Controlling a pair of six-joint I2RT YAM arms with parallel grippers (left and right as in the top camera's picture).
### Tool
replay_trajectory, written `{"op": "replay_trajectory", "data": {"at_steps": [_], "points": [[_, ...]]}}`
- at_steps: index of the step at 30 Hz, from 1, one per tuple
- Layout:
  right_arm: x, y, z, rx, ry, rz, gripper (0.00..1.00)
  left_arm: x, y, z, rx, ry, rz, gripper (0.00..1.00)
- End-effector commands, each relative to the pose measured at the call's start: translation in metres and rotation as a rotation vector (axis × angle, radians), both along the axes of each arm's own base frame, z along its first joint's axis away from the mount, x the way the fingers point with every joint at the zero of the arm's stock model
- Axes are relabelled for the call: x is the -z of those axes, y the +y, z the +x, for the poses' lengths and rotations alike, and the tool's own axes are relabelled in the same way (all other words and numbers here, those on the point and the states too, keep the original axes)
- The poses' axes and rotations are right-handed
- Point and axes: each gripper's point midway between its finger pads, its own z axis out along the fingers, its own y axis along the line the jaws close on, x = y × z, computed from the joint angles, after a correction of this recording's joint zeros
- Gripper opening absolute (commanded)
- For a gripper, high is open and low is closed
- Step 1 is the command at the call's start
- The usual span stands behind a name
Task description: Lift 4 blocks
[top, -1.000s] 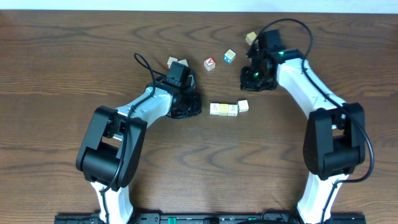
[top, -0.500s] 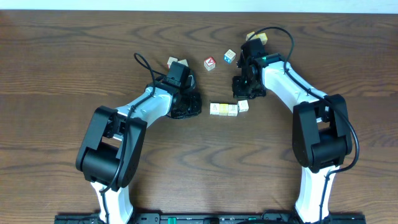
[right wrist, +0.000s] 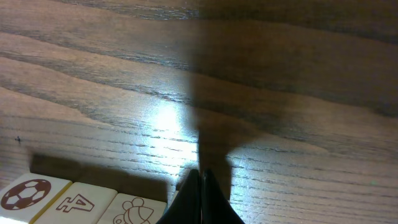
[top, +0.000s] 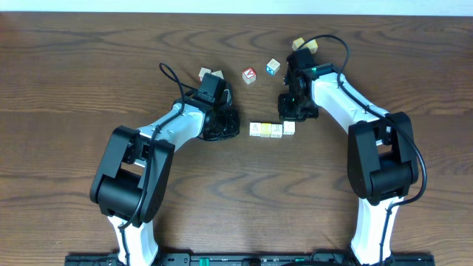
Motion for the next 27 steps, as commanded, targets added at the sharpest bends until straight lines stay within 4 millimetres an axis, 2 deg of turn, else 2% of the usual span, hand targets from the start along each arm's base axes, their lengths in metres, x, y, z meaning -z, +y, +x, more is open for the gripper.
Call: {"op": "replay_trajectory", "data": {"at_steps": [1,27], "points": [[-0.001,-0.001,0.001,0.018,0.000,-0.010,0.01,0.037,0.030,-0.020,-0.013,0.062,0.151,0.07],[0.000,0.001,-0.011,0.028,0.050,0.005,0.01,0.037,0.030,-0.020,-0.013,0.062,0.151,0.07]]}}
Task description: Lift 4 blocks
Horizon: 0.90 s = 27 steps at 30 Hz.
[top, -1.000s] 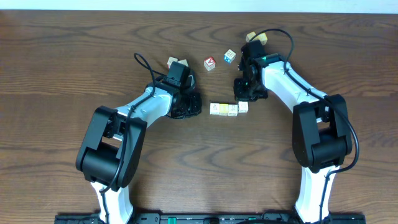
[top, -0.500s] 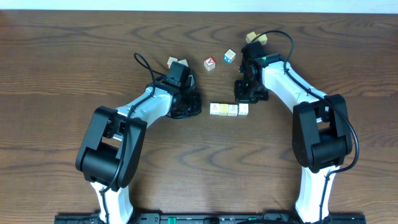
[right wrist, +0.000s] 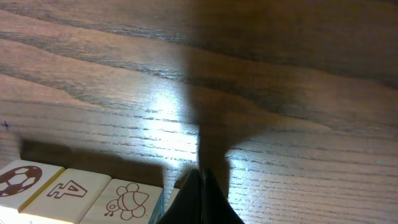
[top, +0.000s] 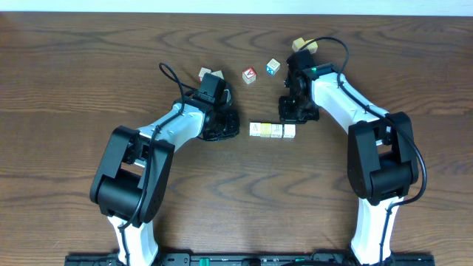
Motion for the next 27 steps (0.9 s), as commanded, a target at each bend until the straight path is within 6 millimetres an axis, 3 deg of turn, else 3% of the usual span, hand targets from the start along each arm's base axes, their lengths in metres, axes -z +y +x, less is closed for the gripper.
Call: {"op": "replay_trajectory", "data": {"at_steps": [1,7,11,18,23,27], "points": [[-0.001,0.005,0.000,0.021,0.006,0.018,0.01,0.037,0.029,-0.020,-0.012,0.063,0.147,0.08],[-0.002,0.005,0.002,0.024,-0.001,0.023,0.01,0.037,0.029,-0.020,-0.012,0.064,0.147,0.08],[-0.013,-0.005,0.013,0.051,-0.019,0.020,0.01,0.037,0.029,-0.020,-0.012,0.064,0.147,0.07],[-0.046,-0.053,0.029,0.155,-0.006,-0.030,0.01,0.037,0.029,-0.020,-0.012,0.063,0.147,0.07],[-0.048,-0.079,0.004,0.212,0.116,-0.037,0.01,0.037,0.029,-0.020,-0.012,0.063,0.147,0.08],[-0.034,-0.071,-0.027,0.181,0.230,-0.011,0.01,0.037,0.029,-0.019,-0.012,0.060,0.146,0.08]]}}
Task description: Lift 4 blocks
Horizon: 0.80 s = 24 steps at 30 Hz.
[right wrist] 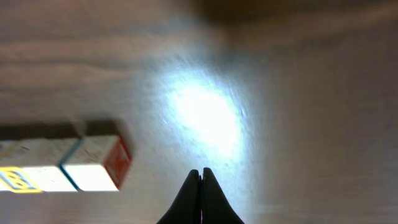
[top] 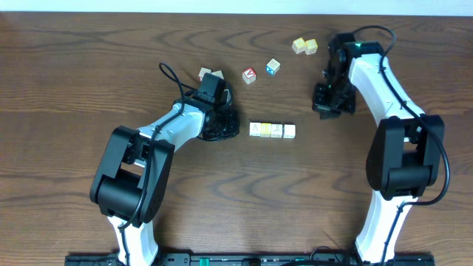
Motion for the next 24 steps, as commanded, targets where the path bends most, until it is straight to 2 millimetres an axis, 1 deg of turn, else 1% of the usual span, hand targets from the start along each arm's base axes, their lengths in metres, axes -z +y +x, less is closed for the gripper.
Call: {"op": "replay_trajectory", "data": {"at_steps": [1,4,5,6,9,14,19,24], "points": [[0.015,0.015,-0.023,-0.027,0.072,0.043,0.01,0.037,0.029,-0.018,-0.012,0.058,0.145,0.08],[0.030,0.023,-0.032,-0.014,0.087,0.052,0.01,0.037,0.028,-0.017,-0.012,0.053,0.143,0.07],[0.035,0.029,-0.033,-0.016,0.085,0.079,0.01,0.037,0.028,-0.017,-0.012,0.053,0.143,0.07],[0.038,0.039,-0.036,-0.013,0.089,0.134,0.01,0.037,0.028,-0.017,-0.012,0.054,0.142,0.07],[0.039,0.052,-0.035,-0.014,0.080,0.195,0.01,0.037,0.029,-0.018,-0.012,0.056,0.144,0.07],[0.040,0.057,-0.033,0.003,0.073,0.198,0.01,0.037,0.029,-0.018,-0.012,0.056,0.144,0.07],[0.040,0.067,-0.029,-0.022,0.049,0.207,0.01,0.037,0.029,-0.018,-0.012,0.056,0.144,0.08],[0.040,0.073,-0.026,-0.027,0.031,0.209,0.01,0.037,0.029,-0.018,-0.012,0.056,0.144,0.08]]}}
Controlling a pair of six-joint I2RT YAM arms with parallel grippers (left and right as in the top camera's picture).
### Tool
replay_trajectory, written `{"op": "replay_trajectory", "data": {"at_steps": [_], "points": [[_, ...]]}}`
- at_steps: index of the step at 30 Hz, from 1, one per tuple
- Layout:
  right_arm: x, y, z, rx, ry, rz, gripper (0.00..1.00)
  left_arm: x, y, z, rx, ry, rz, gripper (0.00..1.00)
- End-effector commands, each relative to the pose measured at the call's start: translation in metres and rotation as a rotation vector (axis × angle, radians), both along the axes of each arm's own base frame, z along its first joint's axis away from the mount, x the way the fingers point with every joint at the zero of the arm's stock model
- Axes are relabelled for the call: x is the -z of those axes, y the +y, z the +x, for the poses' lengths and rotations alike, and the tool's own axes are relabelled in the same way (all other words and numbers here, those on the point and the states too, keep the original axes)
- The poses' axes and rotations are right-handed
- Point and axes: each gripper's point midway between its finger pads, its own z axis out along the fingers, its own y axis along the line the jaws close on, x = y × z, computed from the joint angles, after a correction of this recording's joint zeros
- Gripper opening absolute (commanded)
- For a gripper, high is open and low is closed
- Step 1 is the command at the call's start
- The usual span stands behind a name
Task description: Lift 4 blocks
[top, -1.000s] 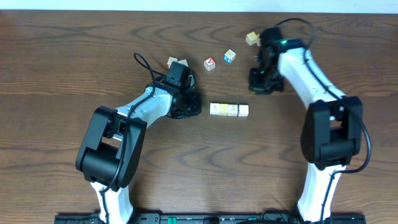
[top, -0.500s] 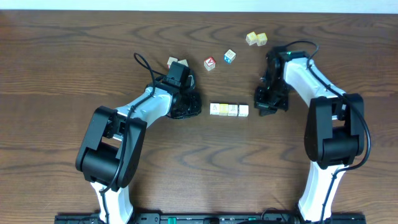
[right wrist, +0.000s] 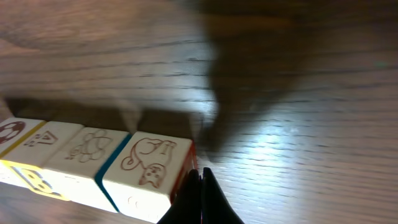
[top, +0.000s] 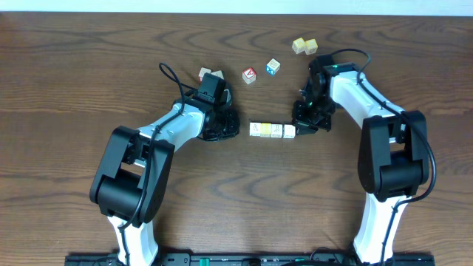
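Note:
Four pale wooden blocks lie in a row (top: 272,131) at mid-table, side by side. The right wrist view shows their printed tops, with the cat block (right wrist: 149,165) at the right end. My right gripper (top: 298,127) is low at that end, shut, and its closed tips (right wrist: 200,175) rest against the cat block's red side. My left gripper (top: 224,124) sits a short way off the row's left end, apart from it. Its jaws cannot be made out from overhead.
Loose blocks lie along the far side: a pair (top: 206,74) behind the left gripper, a red one (top: 250,75), a blue one (top: 273,66) and a yellow pair (top: 304,46). The dark wooden table (top: 74,89) extends all round.
My right gripper was out to the right of the row, well apart from it. It now sits at the row's right end, still shut, tips against the cat block. The left arm has not moved.
My shut right gripper stood just behind the right end of the row at the two oldest moments. Then it was out to the right, clear of the blocks. Now it is at the row's right end. The row and my left arm have kept their places throughout.

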Motion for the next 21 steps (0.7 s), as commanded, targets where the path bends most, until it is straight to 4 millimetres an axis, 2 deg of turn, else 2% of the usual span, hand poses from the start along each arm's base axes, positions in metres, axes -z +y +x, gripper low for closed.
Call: {"op": "replay_trajectory", "data": {"at_steps": [1,16,21], "points": [[-0.0010,0.0091,-0.0013,0.004,0.001,0.014,0.01,0.0368,0.0289,-0.0184,-0.012,0.058,0.145,0.08],[-0.0006,0.0127,0.0023,-0.003,-0.019,0.017,0.01,0.0368,0.0288,-0.0184,-0.012,0.059,0.144,0.07],[0.0005,0.0037,0.0049,0.011,-0.022,-0.002,0.01,0.0349,0.0234,-0.0209,0.045,0.048,0.117,0.08]]}}
